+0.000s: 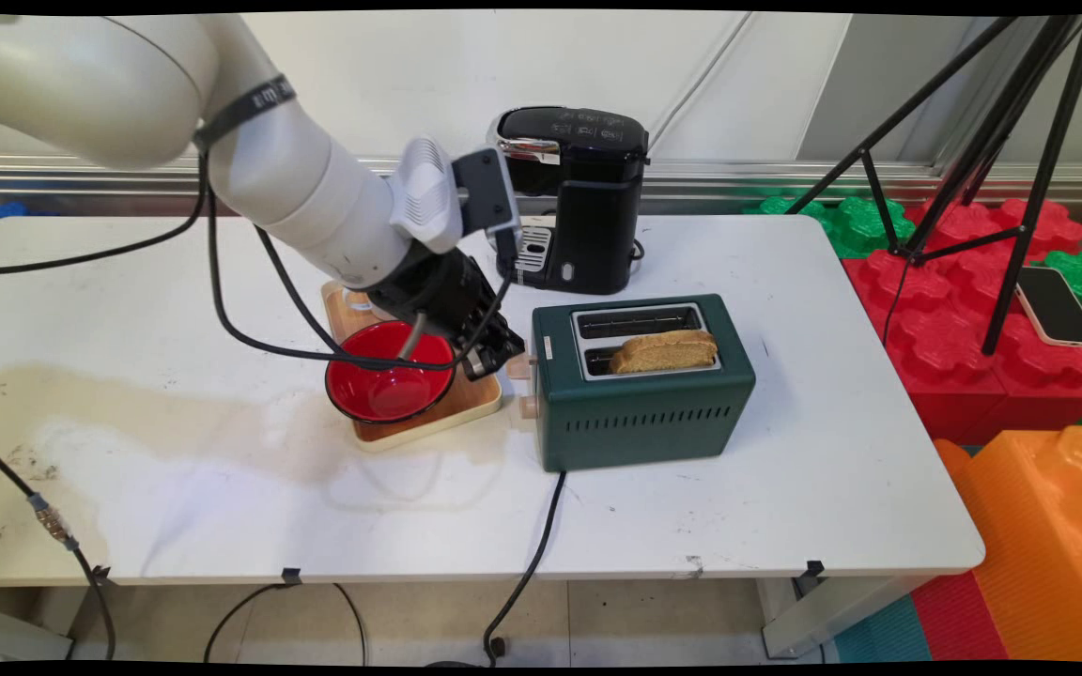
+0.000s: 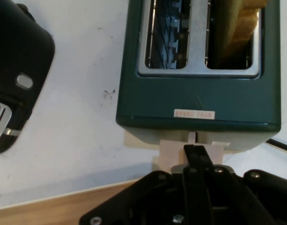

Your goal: Press the toaster switch

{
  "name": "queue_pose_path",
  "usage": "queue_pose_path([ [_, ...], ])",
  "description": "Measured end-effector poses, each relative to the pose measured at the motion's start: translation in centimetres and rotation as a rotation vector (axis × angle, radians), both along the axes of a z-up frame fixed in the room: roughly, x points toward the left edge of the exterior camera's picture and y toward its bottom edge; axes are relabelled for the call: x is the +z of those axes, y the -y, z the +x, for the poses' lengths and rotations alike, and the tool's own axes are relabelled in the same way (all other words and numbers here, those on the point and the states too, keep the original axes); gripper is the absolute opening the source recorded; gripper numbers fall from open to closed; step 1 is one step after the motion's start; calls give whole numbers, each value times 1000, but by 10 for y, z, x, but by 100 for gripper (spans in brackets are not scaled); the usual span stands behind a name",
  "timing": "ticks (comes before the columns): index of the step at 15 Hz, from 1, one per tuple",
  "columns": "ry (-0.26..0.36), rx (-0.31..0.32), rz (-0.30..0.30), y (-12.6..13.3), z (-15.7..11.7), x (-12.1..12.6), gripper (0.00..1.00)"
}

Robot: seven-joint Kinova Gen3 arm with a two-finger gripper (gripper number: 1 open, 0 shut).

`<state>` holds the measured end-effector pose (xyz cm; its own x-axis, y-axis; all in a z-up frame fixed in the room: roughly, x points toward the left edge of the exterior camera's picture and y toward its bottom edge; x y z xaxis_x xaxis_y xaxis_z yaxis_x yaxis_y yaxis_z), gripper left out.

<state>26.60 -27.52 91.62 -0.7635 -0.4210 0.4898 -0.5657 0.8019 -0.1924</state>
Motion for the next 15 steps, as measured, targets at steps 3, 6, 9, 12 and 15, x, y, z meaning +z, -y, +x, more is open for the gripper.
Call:
queue_pose_path([
  [3, 0, -7, 13, 5, -3, -10, 0],
  [6, -4, -10, 25, 9, -5, -21, 0],
  [9, -11, -6, 35, 12, -5, -30, 0],
  [12, -14, -1, 49, 13, -4, -42, 0],
  [15, -11, 3, 58, 13, -1, -49, 0],
])
